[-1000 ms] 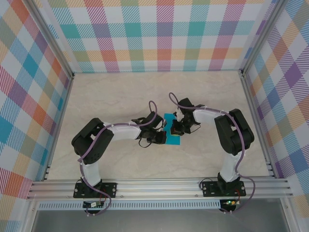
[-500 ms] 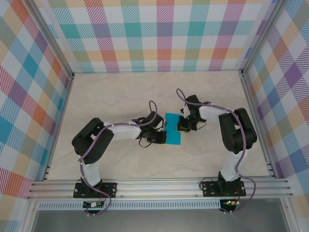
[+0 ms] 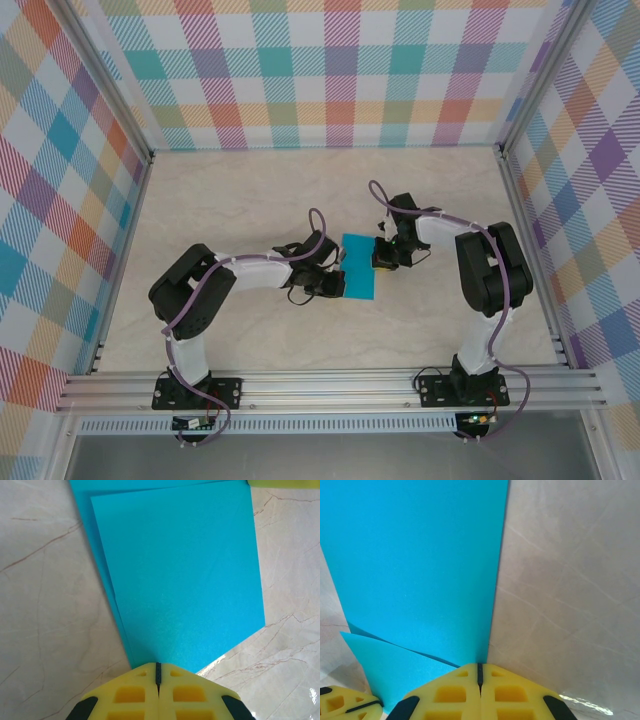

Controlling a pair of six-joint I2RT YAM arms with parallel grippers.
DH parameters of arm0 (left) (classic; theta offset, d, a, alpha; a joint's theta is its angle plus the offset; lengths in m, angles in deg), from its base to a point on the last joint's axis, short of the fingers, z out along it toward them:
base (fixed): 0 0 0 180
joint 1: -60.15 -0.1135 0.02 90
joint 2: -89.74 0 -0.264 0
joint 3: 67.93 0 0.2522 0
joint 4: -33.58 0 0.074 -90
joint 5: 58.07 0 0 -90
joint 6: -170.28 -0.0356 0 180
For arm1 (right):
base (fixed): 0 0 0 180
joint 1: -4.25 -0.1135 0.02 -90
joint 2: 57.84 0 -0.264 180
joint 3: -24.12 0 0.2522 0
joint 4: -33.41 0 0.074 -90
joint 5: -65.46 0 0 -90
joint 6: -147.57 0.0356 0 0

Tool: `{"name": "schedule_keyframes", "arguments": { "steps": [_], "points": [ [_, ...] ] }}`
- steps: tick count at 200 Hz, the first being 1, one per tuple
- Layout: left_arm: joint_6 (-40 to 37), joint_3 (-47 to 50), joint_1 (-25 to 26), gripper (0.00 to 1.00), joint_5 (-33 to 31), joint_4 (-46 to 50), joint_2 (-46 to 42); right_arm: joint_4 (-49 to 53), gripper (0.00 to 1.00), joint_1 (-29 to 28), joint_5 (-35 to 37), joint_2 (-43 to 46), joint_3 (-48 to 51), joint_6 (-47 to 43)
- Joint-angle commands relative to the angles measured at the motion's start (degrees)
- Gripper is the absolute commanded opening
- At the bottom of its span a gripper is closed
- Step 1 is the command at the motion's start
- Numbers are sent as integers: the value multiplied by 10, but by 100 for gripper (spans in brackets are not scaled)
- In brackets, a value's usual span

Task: Fold a paper plane with a square sheet of paper (fold left side to right side)
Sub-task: Fold the triangle a second time at the center of the table.

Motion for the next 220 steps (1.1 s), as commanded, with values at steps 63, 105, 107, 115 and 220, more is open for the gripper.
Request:
{"name": "schedule_keyframes", "arguments": {
  "steps": [63, 105, 107, 115, 220],
  "points": [
    [-14, 62, 0, 1, 4, 66, -24, 1, 1, 6, 12, -33, -1, -8],
    [-10, 63, 4, 1, 0, 62, -28, 1, 1, 6, 16, -9, 2, -6],
    [-10, 63, 3, 0, 0, 62, -28, 2, 1, 6, 18, -4, 3, -5],
    [-9, 60, 3, 0, -2, 62, -26, 4, 1, 7, 22, 16, 6, -3],
    [-8, 46, 5, 1, -7, 66, -23, -87, 2, -71, -106, 43, 57, 75]
  ]
}}
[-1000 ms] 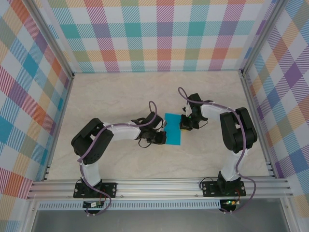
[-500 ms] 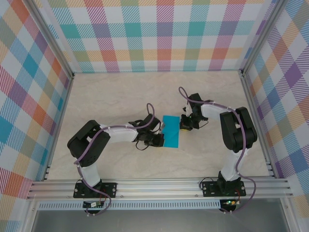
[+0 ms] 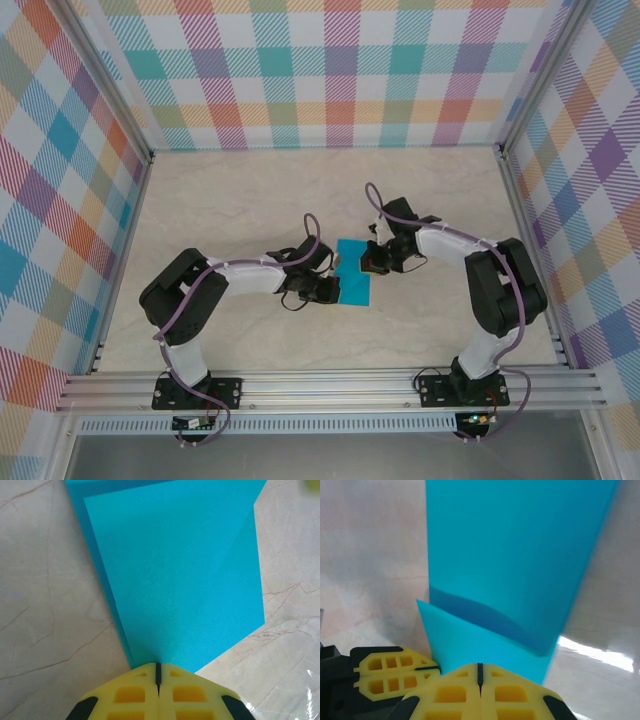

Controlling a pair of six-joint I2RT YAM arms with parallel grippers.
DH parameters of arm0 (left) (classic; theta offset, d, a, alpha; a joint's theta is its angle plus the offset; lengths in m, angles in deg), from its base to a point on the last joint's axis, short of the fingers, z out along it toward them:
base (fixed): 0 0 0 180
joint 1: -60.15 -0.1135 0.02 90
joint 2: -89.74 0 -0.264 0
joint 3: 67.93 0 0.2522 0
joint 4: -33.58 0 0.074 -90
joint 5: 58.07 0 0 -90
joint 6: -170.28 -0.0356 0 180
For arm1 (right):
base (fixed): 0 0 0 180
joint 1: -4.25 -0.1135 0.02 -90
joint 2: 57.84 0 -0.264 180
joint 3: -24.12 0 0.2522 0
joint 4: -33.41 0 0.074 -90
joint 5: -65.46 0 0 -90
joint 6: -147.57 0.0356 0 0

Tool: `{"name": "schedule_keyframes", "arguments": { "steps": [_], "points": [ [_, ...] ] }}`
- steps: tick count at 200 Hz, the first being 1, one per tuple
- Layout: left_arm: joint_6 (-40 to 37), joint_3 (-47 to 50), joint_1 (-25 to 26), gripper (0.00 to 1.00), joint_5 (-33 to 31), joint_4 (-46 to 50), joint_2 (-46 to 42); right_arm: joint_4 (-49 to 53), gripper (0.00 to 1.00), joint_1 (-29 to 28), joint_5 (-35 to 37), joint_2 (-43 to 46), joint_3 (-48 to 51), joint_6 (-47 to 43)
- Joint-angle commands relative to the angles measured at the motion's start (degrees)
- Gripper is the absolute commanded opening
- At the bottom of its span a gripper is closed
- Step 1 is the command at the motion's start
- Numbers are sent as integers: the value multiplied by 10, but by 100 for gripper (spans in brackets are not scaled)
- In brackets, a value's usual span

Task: Fold a paper plane with a square sheet of paper (fold left side to right side)
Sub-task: Fold the triangle a second time at the center of the table.

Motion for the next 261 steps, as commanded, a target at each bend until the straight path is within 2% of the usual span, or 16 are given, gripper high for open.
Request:
{"name": "schedule_keyframes", "arguments": {
  "steps": [1, 104, 173, 207, 225, 251, 261],
  "points": [
    [-6, 5, 4, 1, -14, 63, 10, -34, 2, -16, -33, -36, -3, 25],
    [-15, 32, 9, 1, 3, 67, -18, 27, 2, -18, 49, -86, -20, 7],
    [-10, 63, 11, 1, -18, 82, -37, 31, 2, -17, 49, -85, -26, 7],
    [-6, 54, 11, 1, -24, 82, -55, 16, 3, -17, 25, -69, -28, 6],
    [-6, 46, 8, 4, -38, 97, -80, 4, 8, -17, 18, -42, -29, 10],
    [6, 39, -8, 14, -43, 100, -113, 3, 36, -15, 49, 21, -26, 13],
    [15, 36, -15, 23, -37, 92, -118, 10, 42, -12, 70, 49, -21, 12]
  ]
}}
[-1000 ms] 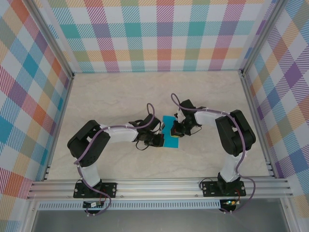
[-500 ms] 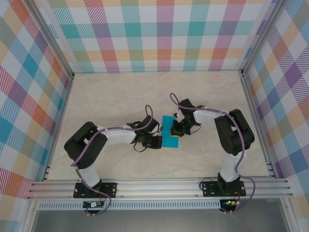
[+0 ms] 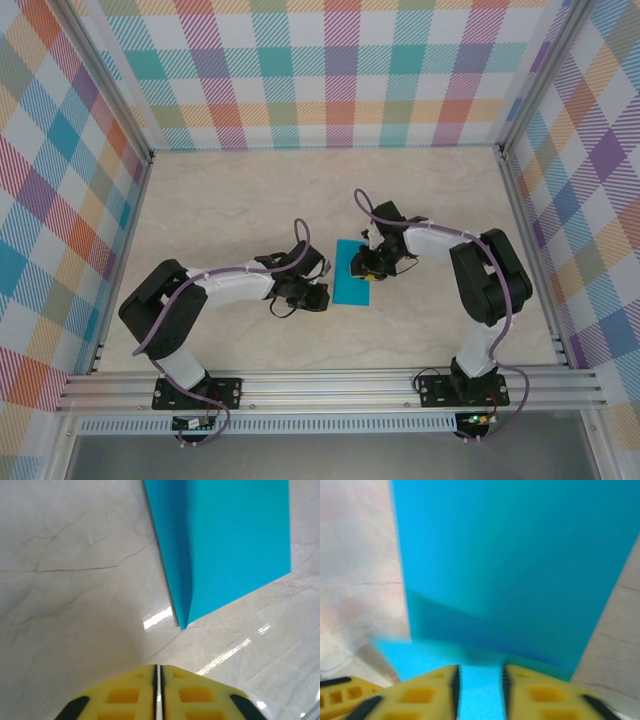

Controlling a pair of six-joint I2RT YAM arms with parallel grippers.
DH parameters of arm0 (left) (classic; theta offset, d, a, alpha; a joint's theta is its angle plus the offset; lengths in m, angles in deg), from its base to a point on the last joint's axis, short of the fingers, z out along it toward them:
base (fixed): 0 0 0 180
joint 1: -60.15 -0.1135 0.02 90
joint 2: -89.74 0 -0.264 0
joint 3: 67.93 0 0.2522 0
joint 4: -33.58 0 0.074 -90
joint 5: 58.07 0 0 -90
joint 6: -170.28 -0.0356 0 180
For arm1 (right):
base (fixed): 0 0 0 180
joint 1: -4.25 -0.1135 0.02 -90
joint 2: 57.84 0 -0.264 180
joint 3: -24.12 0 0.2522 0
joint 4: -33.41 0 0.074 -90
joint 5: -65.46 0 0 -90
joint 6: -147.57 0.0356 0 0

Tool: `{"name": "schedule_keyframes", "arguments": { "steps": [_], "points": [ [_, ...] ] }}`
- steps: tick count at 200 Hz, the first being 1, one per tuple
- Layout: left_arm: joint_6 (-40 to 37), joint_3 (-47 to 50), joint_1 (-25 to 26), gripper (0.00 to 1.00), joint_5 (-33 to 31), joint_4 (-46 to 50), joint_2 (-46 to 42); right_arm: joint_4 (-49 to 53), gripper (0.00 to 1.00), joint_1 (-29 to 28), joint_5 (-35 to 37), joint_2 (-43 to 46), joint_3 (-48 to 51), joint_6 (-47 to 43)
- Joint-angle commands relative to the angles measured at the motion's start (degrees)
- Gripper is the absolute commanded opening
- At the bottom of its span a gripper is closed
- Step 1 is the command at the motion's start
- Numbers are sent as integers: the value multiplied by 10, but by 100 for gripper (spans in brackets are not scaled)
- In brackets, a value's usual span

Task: Fold a paper plane with a square sheet of paper (fold left side to right side)
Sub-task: Fold the triangle a second time at the center of the table, then turn over the paper at the center of the table.

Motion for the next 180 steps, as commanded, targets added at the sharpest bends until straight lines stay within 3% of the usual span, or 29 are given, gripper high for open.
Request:
{"name": "schedule_keyframes", "arguments": {
  "steps": [1, 22, 48, 100, 117, 149, 180],
  "points": [
    [16, -4, -16, 23, -5, 14, -33, 3, 43, 5, 42, 80, 3, -1],
    [47, -16, -29, 33, 25, -33, -22, 12, 57, 13, 80, 144, 38, 12],
    [66, -42, -34, 40, 55, -76, 13, -2, 69, 14, 70, 202, 89, 37],
    [60, -91, -34, 42, 100, -109, 85, -11, 72, 13, 44, 255, 152, 51],
    [56, -103, -34, 37, 102, -108, 104, -14, 72, 13, 41, 267, 167, 56],
    [43, -112, -34, 13, 56, -83, 101, -23, 69, 13, 24, 266, 173, 56],
    [42, -89, -37, 5, 24, -79, 63, -74, 66, 13, -31, 241, 175, 81]
  ]
}}
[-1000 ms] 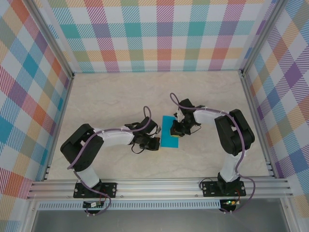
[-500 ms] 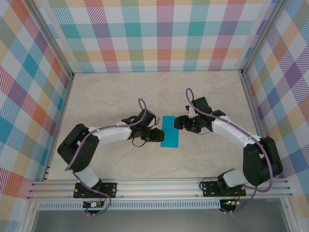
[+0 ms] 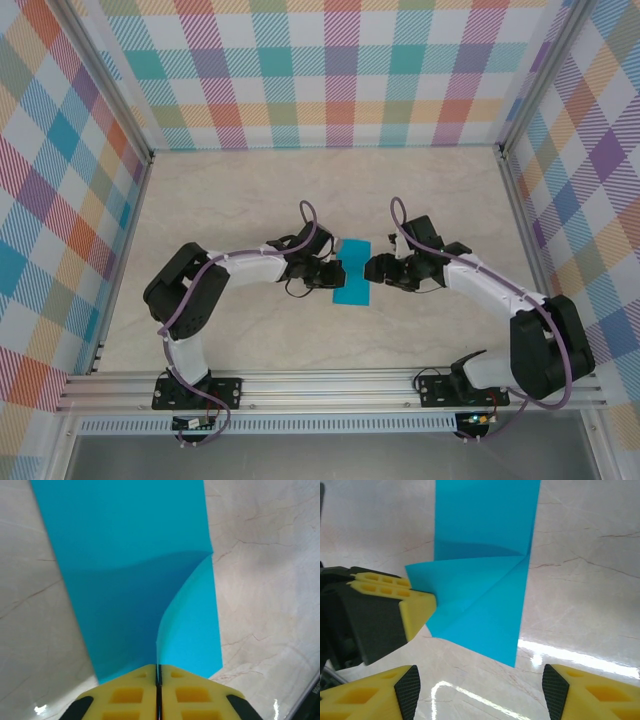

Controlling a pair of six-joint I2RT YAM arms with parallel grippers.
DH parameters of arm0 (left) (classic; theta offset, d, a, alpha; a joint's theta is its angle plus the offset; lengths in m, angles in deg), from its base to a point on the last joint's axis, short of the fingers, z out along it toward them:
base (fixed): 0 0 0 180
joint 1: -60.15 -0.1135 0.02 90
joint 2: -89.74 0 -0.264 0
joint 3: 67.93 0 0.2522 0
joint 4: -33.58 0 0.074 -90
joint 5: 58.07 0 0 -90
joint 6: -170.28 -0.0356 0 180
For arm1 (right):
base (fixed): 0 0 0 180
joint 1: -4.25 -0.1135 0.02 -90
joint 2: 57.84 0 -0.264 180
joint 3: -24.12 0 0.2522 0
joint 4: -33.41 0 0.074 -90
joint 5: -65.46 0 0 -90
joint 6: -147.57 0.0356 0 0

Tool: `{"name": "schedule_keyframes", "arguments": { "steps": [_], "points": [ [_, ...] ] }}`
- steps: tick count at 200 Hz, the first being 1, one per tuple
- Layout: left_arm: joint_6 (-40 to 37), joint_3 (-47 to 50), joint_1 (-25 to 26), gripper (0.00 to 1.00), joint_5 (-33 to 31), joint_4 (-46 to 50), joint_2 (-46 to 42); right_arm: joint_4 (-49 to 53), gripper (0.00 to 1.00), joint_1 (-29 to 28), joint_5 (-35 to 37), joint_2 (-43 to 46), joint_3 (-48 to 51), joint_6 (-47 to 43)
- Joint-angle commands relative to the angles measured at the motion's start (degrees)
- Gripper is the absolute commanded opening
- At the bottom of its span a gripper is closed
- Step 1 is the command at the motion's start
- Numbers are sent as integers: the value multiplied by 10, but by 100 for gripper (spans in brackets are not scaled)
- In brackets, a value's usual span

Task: Fold a paper plane with a square sheet of paper (fold left side to right side)
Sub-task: Turn over the paper at the center of the table.

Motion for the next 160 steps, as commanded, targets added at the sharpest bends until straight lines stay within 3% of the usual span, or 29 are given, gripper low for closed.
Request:
{"name": "schedule_keyframes", "arguments": {
  "steps": [1, 79, 123, 136, 160],
  "points": [
    [-5, 7, -7, 5, -31, 9, -43, -51, 66, -2, -56, -18, 9, 25],
    [7, 43, -11, 5, -39, -8, -66, -174, 65, -5, -114, -104, 6, 83],
    [7, 45, -12, 5, -43, -6, -73, -204, 54, -8, -131, -180, -34, 100],
    [7, 45, -12, 11, -45, -3, -75, -203, 49, -10, -129, -195, -43, 100],
    [1, 47, -15, 30, -64, 15, -92, -208, 32, -11, -130, -204, -48, 94]
  ]
}}
